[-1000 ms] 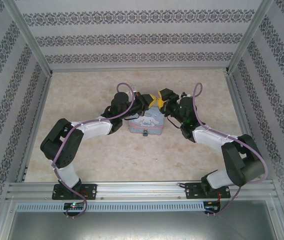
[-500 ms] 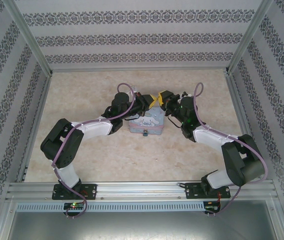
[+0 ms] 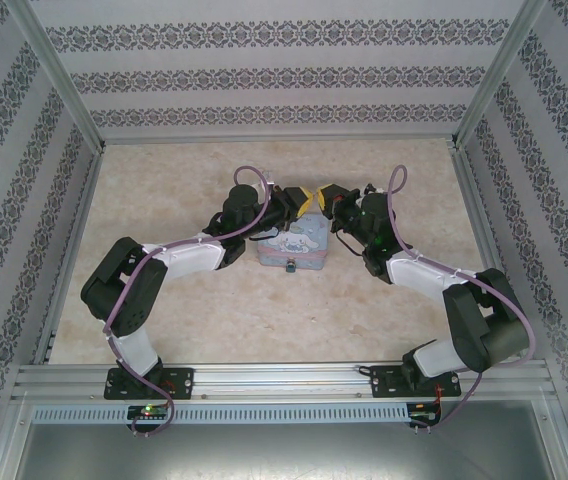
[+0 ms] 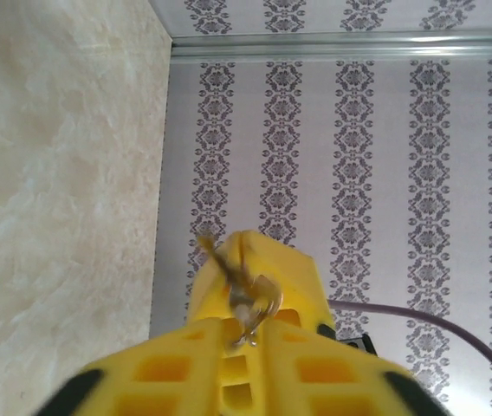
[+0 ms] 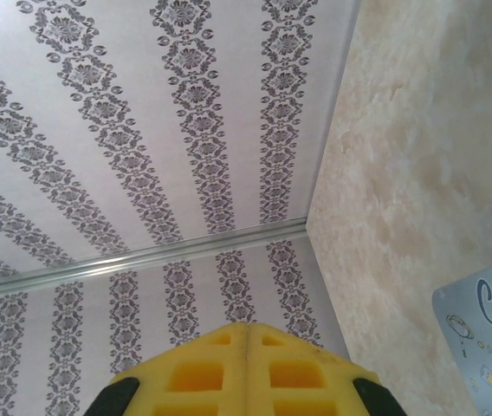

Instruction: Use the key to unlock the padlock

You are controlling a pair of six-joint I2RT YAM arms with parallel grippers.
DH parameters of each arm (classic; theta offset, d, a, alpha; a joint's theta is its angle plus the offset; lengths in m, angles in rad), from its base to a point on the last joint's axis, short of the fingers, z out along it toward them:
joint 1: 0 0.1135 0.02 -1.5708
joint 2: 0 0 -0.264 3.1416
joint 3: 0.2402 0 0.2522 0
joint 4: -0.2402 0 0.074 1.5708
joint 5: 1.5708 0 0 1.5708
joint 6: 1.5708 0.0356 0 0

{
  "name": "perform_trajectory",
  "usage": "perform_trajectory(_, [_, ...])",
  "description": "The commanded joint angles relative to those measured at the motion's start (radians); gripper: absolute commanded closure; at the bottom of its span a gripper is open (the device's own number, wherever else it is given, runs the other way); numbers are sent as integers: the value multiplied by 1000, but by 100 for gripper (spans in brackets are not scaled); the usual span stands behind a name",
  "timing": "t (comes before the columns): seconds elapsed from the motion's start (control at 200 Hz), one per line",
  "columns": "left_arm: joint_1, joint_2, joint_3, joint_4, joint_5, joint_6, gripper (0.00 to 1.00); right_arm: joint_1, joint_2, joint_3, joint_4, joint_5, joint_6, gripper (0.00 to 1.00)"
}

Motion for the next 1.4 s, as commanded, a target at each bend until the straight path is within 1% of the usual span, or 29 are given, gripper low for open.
perform_trajectory(0.0, [-12, -39, -16, -29, -30, 15, 50, -20, -17, 12, 29, -18, -35, 100])
perform_trajectory(0.055, [-9, -59, -24, -48, -43, 18, 36, -27, -28, 11, 23, -21, -43, 100])
perform_trajectory(0.11, [-8, -78, -32, -68, -61, 14, 28, -35, -35, 12, 2, -29, -54, 100])
perform_trajectory(0.23, [-9, -103, -46, -94, -92, -41, 19, -46, -48, 19, -26, -47, -64, 100])
perform_trajectory(0.305, [-9, -92, -47, -75, -104, -109, 17, -46, -54, 29, -45, -59, -75, 100])
perform_trajectory(0.35, [-9, -78, -47, -49, -110, -171, 16, -44, -55, 36, -53, -63, -81, 100])
perform_trajectory(0.52, [-18, -3, -32, 78, -130, -376, 14, -29, -54, 63, -77, -63, -96, 100])
perform_trajectory(0.704, [-35, 29, 5, 106, -155, -480, 14, -2, -31, 95, -88, -47, -99, 100])
perform_trajectory(0.999, [-43, 76, 32, 202, -194, -555, 14, 44, 22, 134, -88, -28, -103, 100])
perform_trajectory(1.169, [-44, 78, 32, 215, -209, -566, 16, 47, 25, 116, -80, -21, -100, 100])
perform_trajectory(1.274, [-44, 81, 21, 221, -219, -565, 20, 38, 12, 99, -80, -21, -100, 100])
perform_trajectory(1.394, [-44, 90, 5, 236, -231, -565, 28, 23, -13, 74, -81, -26, -101, 100])
